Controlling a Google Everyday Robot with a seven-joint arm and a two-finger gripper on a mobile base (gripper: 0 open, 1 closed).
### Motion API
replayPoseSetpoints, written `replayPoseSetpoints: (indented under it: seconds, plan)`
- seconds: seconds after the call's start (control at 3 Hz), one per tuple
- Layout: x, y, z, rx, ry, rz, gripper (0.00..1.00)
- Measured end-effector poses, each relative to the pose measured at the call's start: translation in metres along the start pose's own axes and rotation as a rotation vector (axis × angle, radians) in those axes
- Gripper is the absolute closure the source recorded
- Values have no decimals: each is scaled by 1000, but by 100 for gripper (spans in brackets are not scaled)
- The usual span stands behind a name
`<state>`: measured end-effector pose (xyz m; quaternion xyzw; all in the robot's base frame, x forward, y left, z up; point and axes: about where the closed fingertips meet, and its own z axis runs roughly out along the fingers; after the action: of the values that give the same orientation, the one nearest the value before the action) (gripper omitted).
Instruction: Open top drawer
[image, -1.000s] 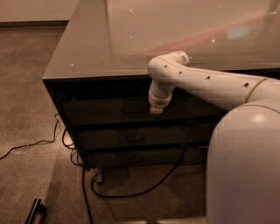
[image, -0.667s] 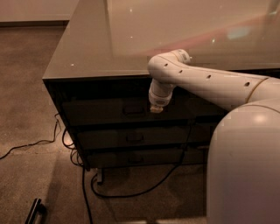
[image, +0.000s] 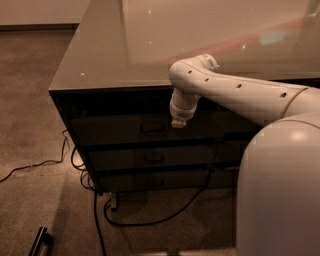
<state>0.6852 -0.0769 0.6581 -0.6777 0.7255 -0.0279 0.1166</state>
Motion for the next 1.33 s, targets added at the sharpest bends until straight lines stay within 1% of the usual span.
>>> replayPoseSetpoints:
  seconds: [1.0,1.33]
  plan:
    - [0,0,0,0,0,0,12]
    - [0,0,0,0,0,0,0]
